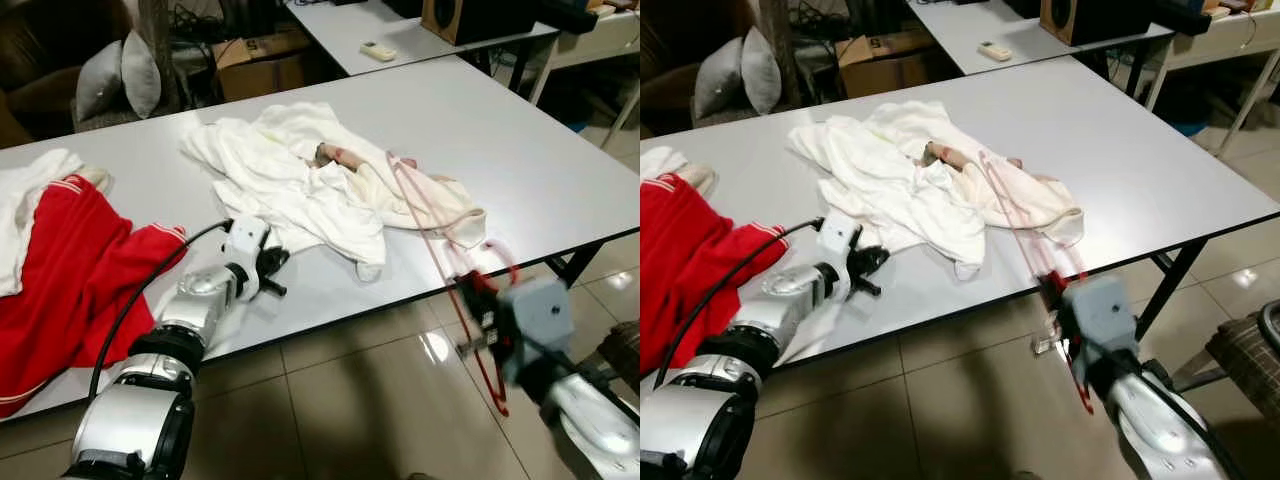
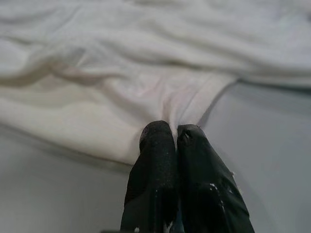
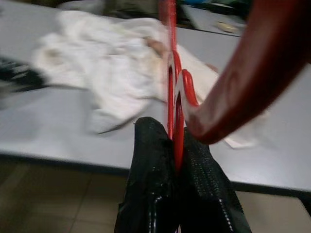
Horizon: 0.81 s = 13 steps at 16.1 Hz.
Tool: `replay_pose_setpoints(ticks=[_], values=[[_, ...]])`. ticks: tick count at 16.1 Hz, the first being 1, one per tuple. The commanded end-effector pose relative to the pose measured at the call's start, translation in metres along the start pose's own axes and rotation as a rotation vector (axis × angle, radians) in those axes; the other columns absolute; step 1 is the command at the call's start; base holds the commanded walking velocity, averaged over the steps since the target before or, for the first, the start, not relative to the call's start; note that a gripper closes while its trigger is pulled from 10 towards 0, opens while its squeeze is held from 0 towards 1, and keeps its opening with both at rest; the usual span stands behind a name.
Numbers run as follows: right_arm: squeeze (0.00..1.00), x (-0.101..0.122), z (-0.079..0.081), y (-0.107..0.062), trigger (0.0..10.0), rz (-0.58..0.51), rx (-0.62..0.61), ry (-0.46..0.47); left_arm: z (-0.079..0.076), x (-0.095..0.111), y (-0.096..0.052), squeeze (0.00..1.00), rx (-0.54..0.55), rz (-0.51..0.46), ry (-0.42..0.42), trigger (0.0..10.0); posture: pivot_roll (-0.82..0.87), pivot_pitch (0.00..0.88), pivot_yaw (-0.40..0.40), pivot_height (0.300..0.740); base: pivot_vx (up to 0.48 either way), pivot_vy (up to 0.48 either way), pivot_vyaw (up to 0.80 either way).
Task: Hang hanger
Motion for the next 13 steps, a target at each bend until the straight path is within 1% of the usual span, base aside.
replay_pose_setpoints(ticks=[1,2,3,4,6,9,10,11,12,13], values=[[0.0,0.004,0.009,-0.004,10.0,0.0,0.082,-0.009,0.006,0.017,-0.003,0.0,-0.006,-0.054,-0.007,0.0,-0.08,0.019,0.132,0.74,0.0,0.0,0.0],[0.0,0.001,0.013,-0.009,10.0,0.037,0.139,-0.042,0.009,0.031,-0.006,0.0,-0.017,-0.097,-0.037,0.0,-0.08,0.02,0.134,0.74,0.0,0.0,0.0],[0.0,-0.003,0.017,-0.013,10.0,0.074,0.196,-0.066,0.009,0.045,-0.009,0.0,-0.04,-0.136,-0.05,0.0,-0.08,0.019,0.133,0.74,0.0,0.0,0.0],[0.0,-0.005,0.019,-0.015,10.0,0.087,0.218,-0.074,0.009,0.051,-0.011,0.0,-0.051,-0.15,-0.05,0.0,-0.08,0.019,0.133,0.74,0.0,0.0,0.0],[0.0,-0.008,0.022,-0.018,10.0,0.122,0.268,-0.094,0.007,0.069,-0.017,0.0,-0.092,-0.193,-0.062,0.0,-0.07,0.019,0.13,0.74,0.0,0.0,0.0],[0.0,-0.01,0.022,-0.019,10.0,0.148,0.285,-0.116,0.007,0.085,-0.027,0.0,-0.117,-0.222,-0.069,0.0,-0.07,0.021,0.131,0.74,0.0,0.0,0.0],[0.0,-0.014,0.019,-0.017,10.0,0.163,0.263,-0.119,0.006,0.091,-0.031,0.0,-0.125,-0.234,-0.068,0.0,-0.07,0.022,0.132,0.74,0.0,0.0,0.0],[0.0,-0.021,0.018,-0.015,10.0,0.201,0.253,-0.127,0.004,0.103,-0.04,0.0,-0.149,-0.252,-0.062,0.0,-0.07,0.022,0.134,0.74,0.0,0.0,0.0],[0.0,-0.029,0.016,-0.015,10.0,0.243,0.24,-0.138,0.001,0.11,-0.049,0.0,-0.183,-0.256,-0.042,0.0,-0.07,0.02,0.132,0.74,0.0,0.0,0.0],[0.0,-0.032,0.014,-0.016,10.0,0.258,0.233,-0.141,0.0,0.111,-0.053,0.0,-0.194,-0.252,-0.034,0.0,-0.07,0.02,0.132,0.74,0.0,0.0,0.0]])
Point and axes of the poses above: a point about 5 cm out from each wrist's last joint towards the gripper, its own y axis pointing out of the wrist towards the gripper, its own x axis along the axis of the wrist's last joint, z = x × y, the point moved 3 cm from there along y, pointing out of the wrist towards the gripper, and after that the axes turned 4 degrees about y, right-handed, at the moved point
